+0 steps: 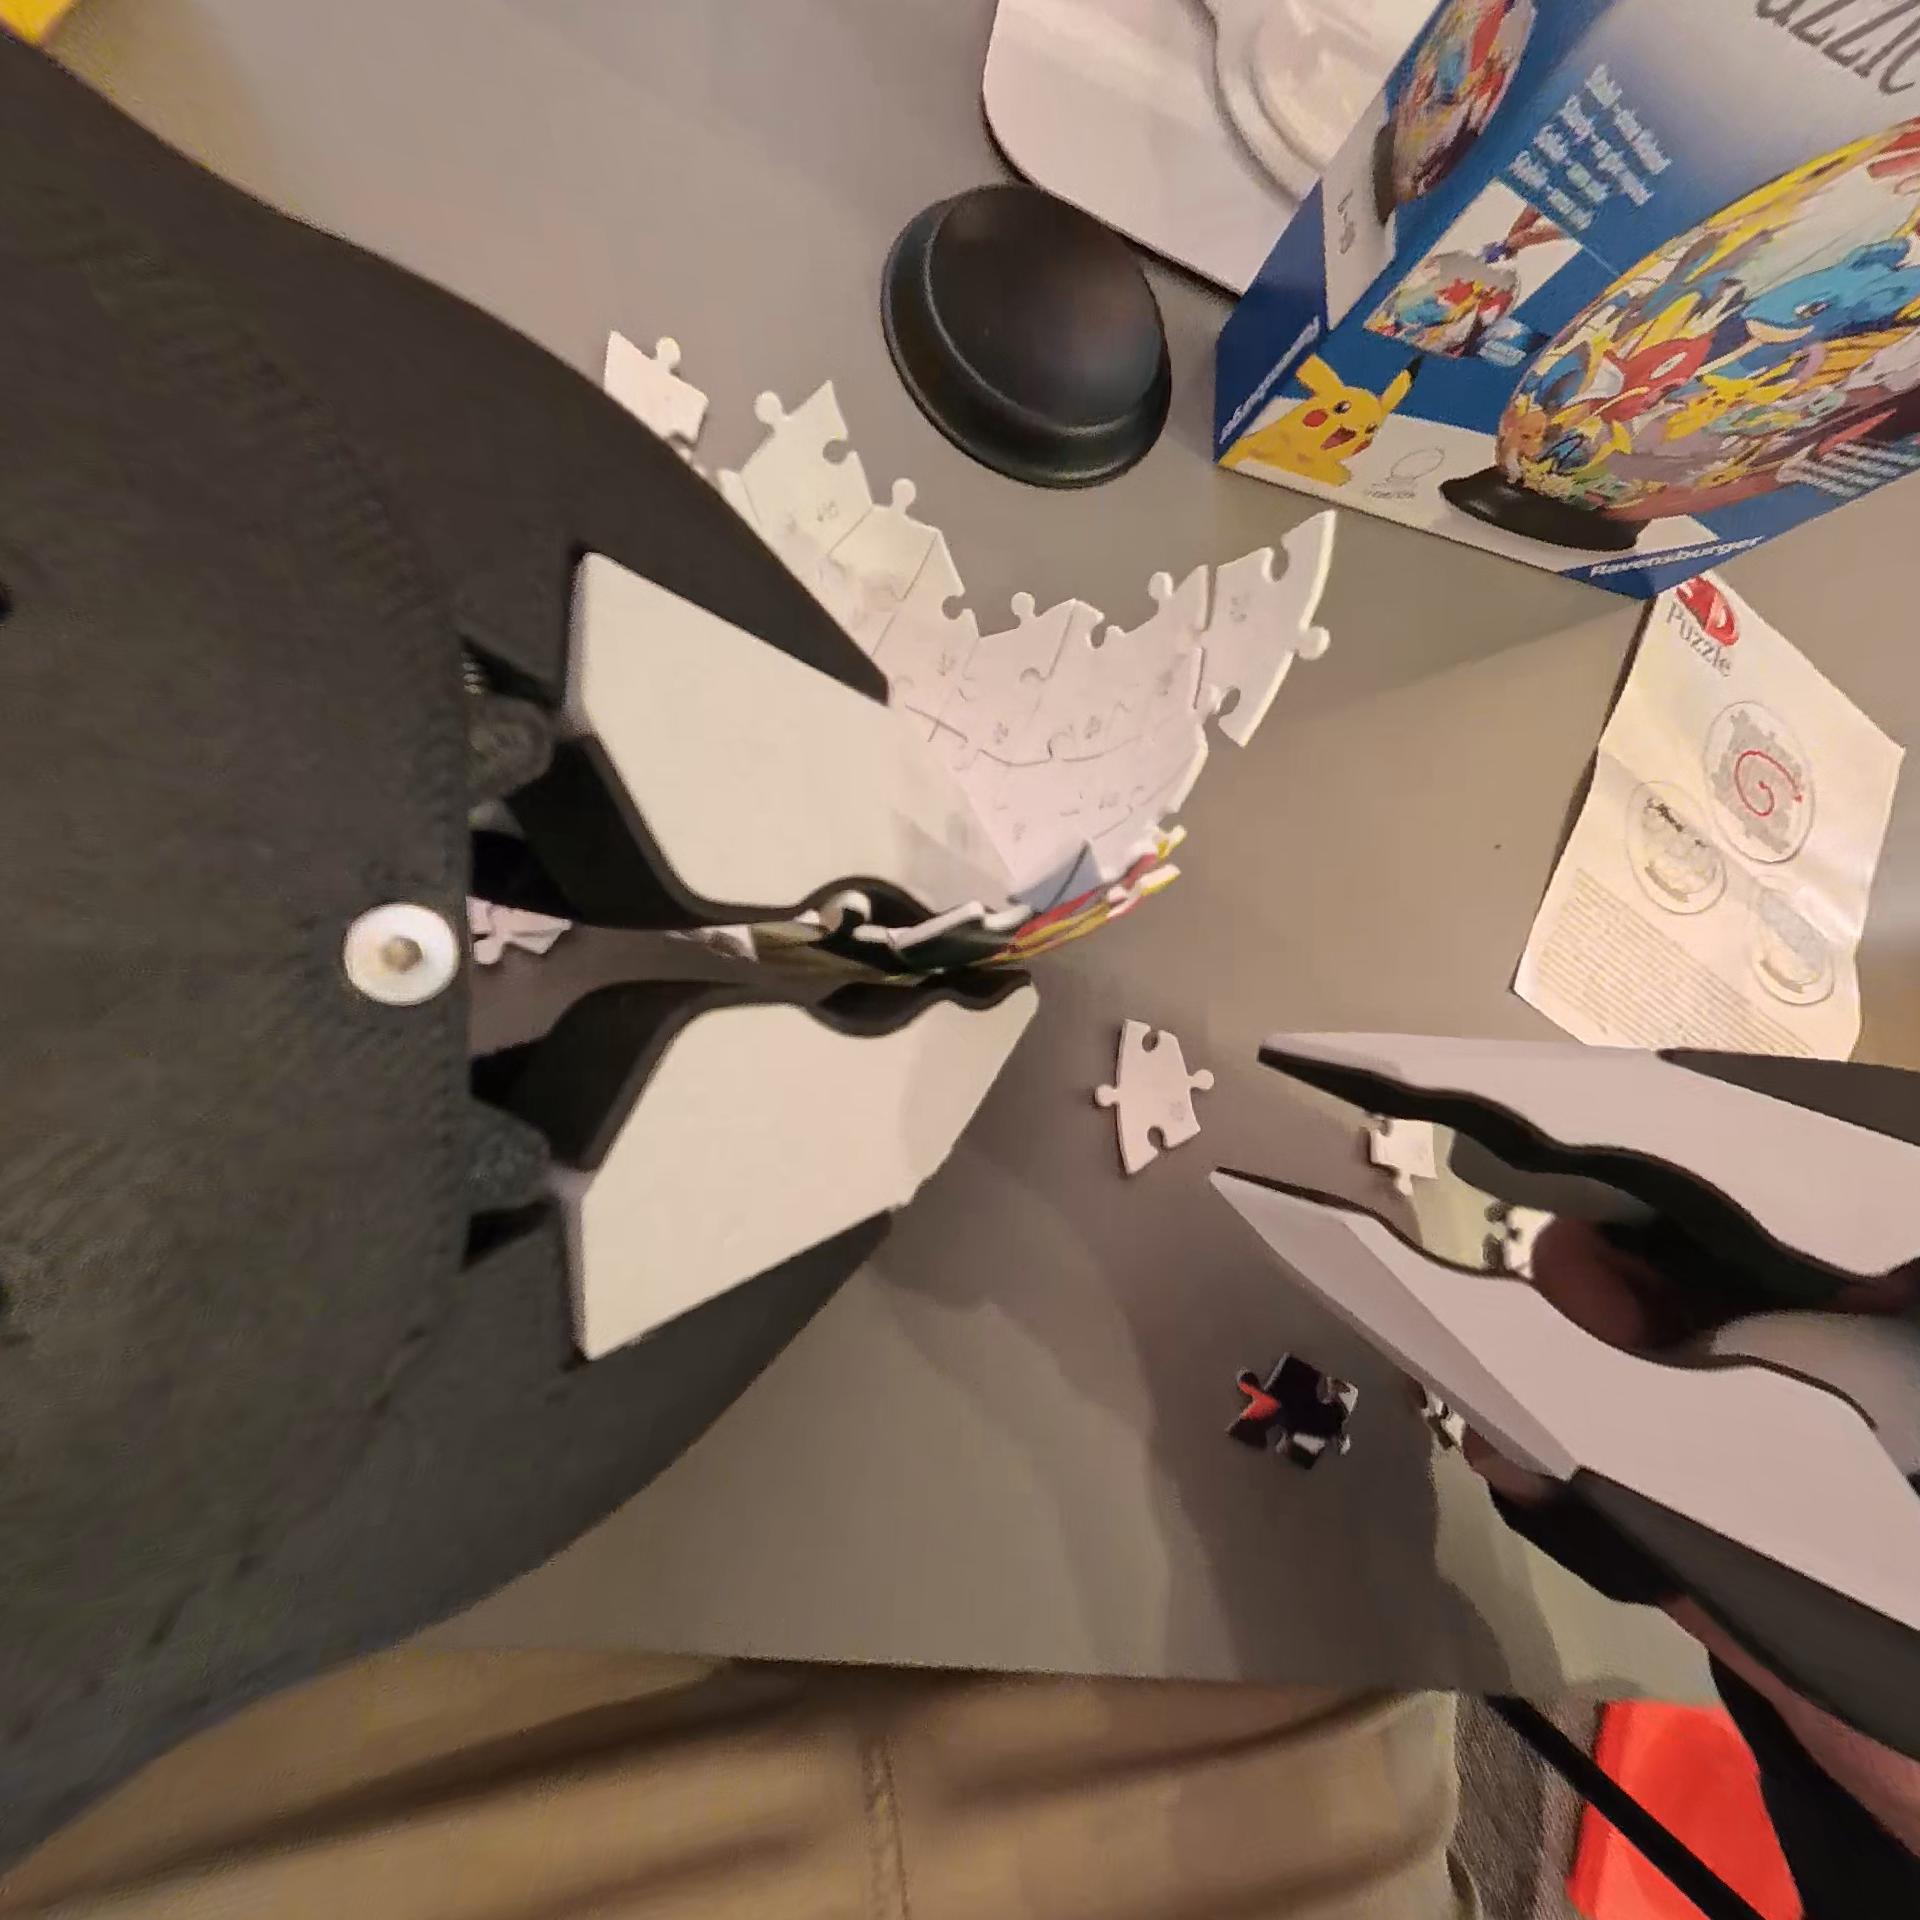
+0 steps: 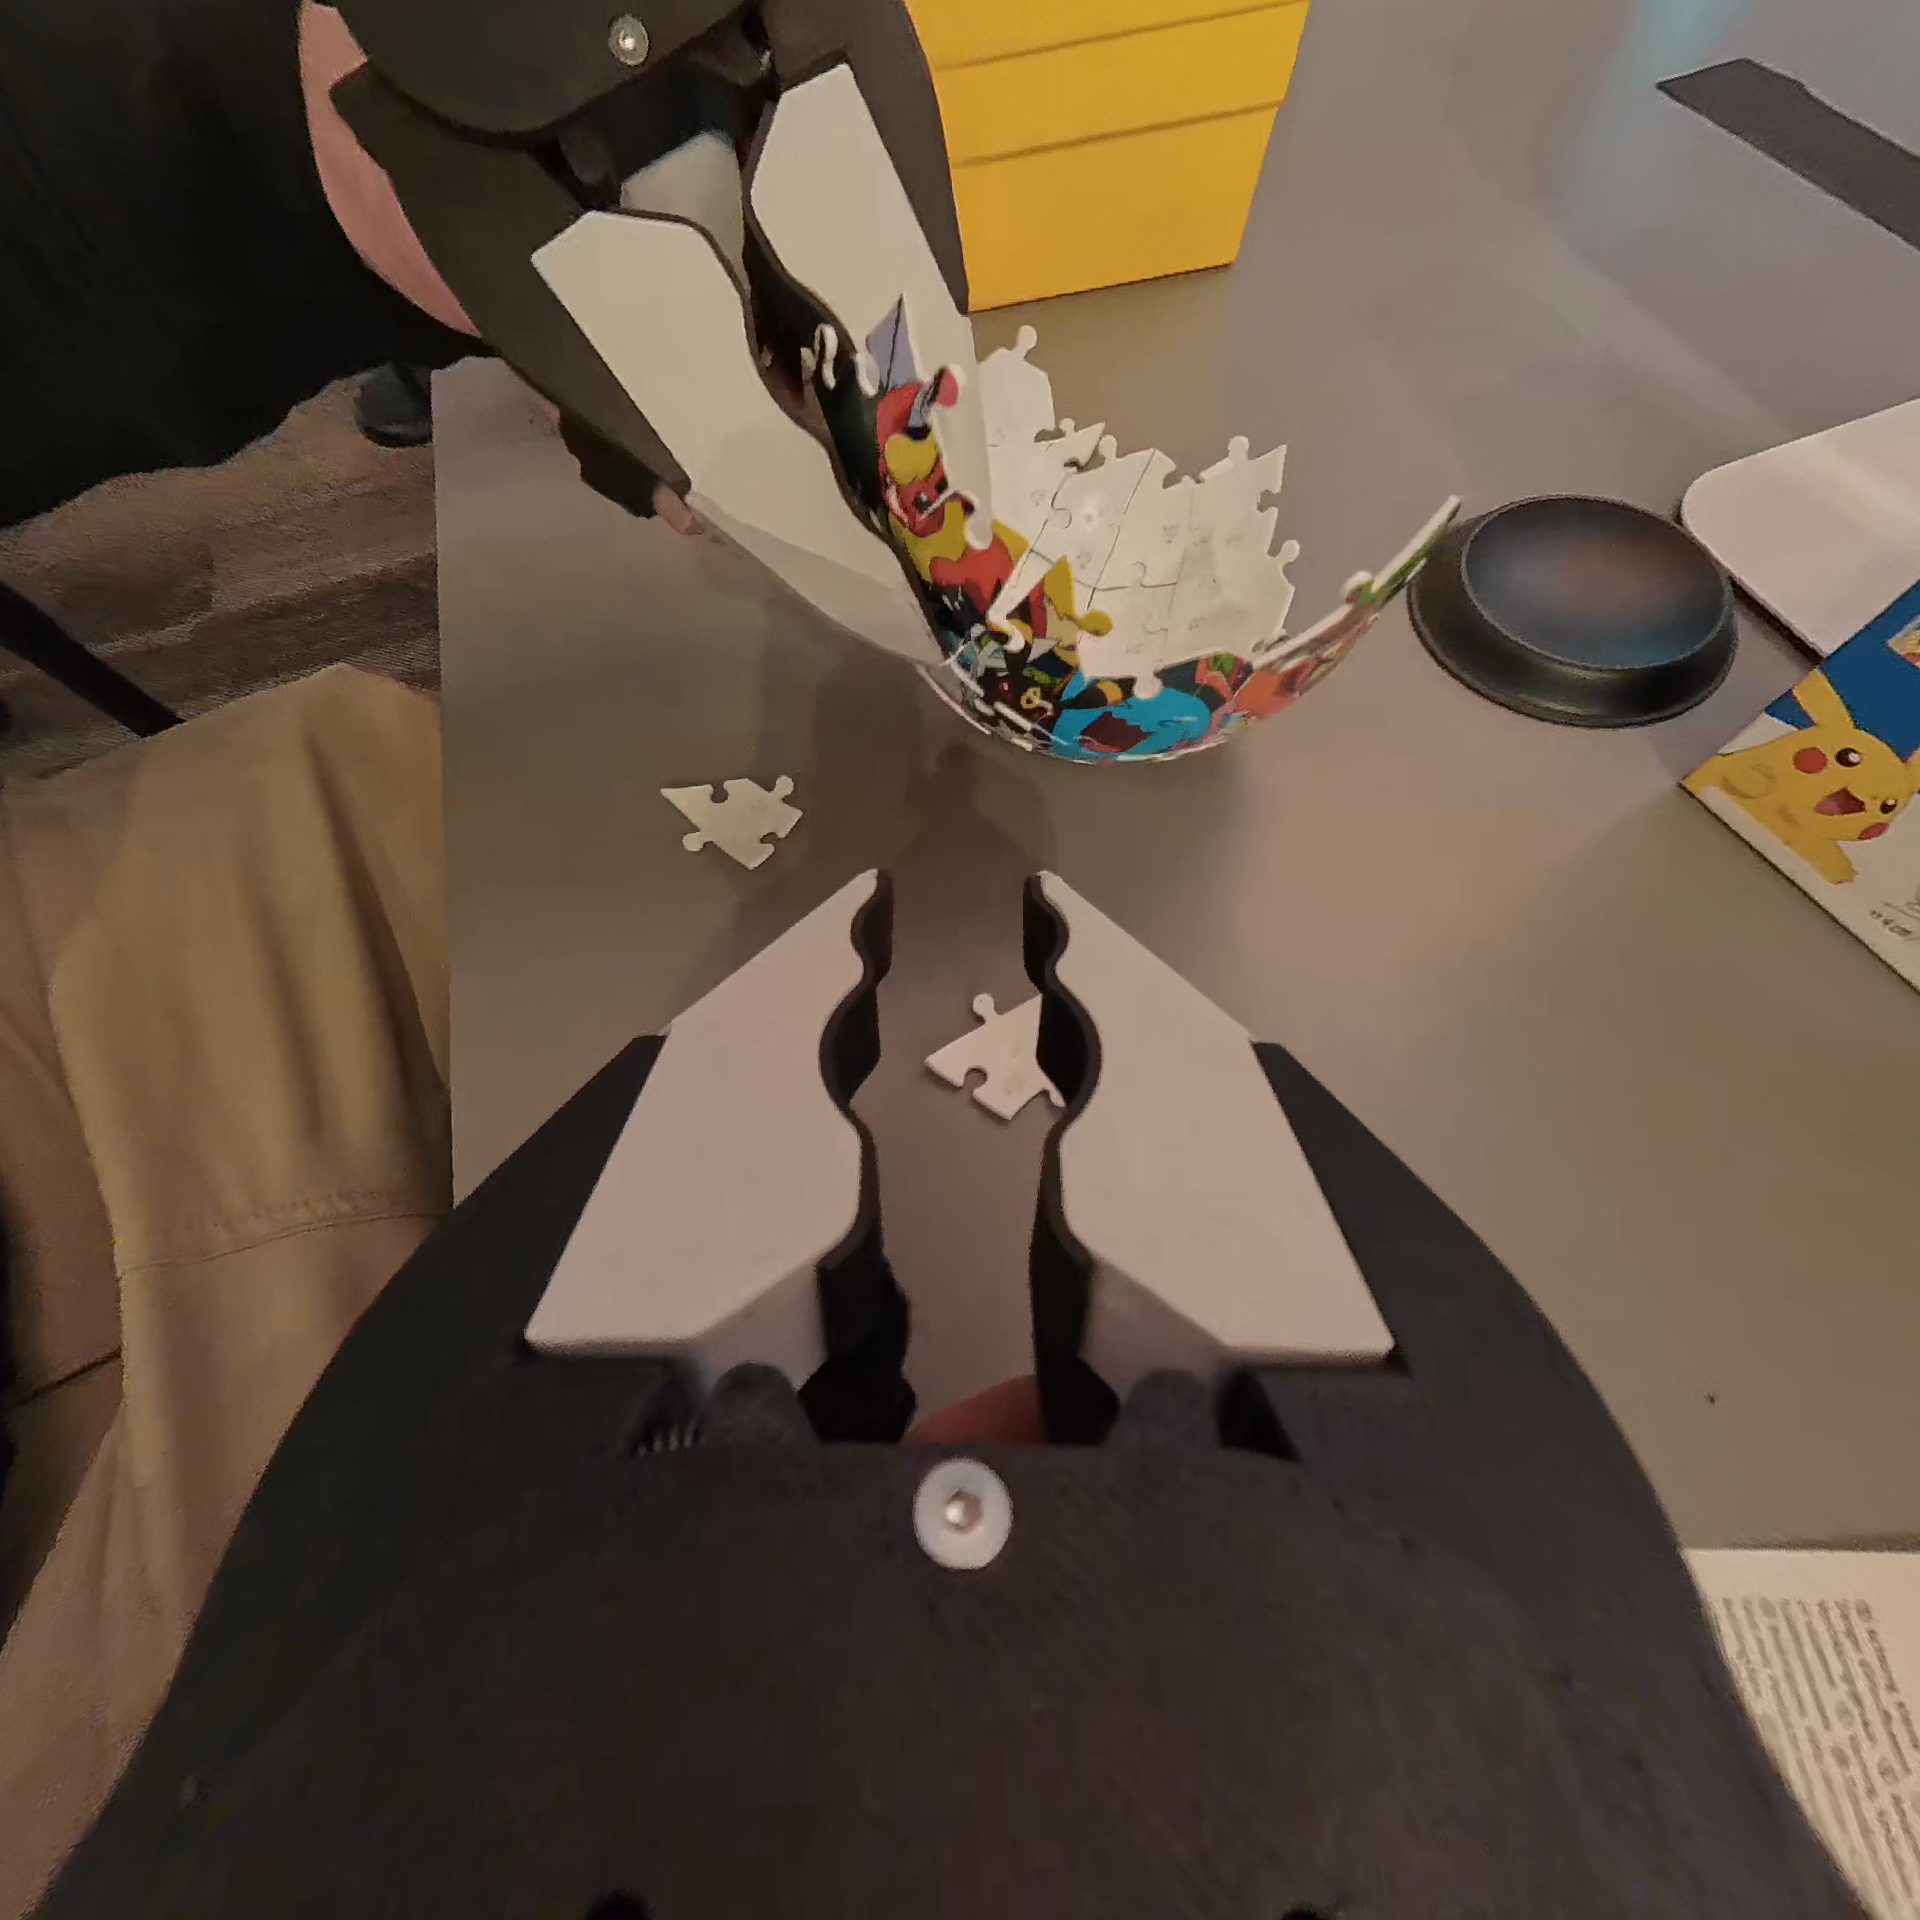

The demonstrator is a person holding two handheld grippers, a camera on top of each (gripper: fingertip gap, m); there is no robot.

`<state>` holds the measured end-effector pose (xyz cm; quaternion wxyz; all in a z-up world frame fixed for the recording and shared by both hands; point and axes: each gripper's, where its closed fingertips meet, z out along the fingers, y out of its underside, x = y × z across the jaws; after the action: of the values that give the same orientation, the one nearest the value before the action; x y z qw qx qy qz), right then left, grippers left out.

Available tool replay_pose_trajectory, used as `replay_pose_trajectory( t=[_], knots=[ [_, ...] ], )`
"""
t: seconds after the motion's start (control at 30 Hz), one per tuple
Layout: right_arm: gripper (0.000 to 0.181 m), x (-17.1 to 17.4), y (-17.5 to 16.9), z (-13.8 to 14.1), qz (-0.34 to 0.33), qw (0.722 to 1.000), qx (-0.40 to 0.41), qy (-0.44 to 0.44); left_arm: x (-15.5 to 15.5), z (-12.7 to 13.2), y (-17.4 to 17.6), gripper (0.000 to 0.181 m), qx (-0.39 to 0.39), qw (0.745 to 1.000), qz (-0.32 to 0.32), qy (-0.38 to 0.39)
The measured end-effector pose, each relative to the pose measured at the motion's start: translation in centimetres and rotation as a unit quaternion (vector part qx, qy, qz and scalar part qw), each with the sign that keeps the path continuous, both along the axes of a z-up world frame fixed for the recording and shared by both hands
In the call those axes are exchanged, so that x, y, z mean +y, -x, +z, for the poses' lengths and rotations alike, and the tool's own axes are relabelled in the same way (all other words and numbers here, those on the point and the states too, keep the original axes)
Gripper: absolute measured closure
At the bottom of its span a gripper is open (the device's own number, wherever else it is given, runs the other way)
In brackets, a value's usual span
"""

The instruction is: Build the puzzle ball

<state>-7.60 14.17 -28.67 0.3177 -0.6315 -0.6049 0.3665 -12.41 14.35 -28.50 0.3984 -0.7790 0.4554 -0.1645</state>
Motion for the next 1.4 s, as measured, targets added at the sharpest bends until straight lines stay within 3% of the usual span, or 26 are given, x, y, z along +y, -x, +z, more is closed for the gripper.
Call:
replay_pose_trajectory(
  t=[0.3, 0.53, 0.73, 1.0, 1.4],
  knots=[
    [0.157, 0.1, 1.8, -0.6, 0.029, 0.999, 0.009, 0.019, 0.5, 0.0, 0.6, 0.176, -0.066, 0.995, 0.008, 0.072],
    [0.151, 2.0, 3.9, 2.1, 0.055, 0.994, 0.061, -0.074, 0.6, 0.3, 1.1, 0.177, -0.082, 0.993, -0.002, 0.087],
    [0.15, 2.3, 5.7, 2.1, 0.134, 0.983, 0.049, -0.117, 0.2, 0.0, 1.2, 0.177, -0.071, 0.992, -0.039, 0.101],
    [0.169, 1.3, 6.4, 0.4, 0.228, 0.971, 0.001, -0.071, -0.5, -0.2, 1.5, 0.178, -0.064, 0.987, -0.085, 0.119],
    [0.18, 0.6, 6.3, -0.5, 0.261, 0.965, -0.01, -0.019, -0.3, -0.9, 2.1, 0.177, -0.035, 0.986, -0.088, 0.139]
  ],
)
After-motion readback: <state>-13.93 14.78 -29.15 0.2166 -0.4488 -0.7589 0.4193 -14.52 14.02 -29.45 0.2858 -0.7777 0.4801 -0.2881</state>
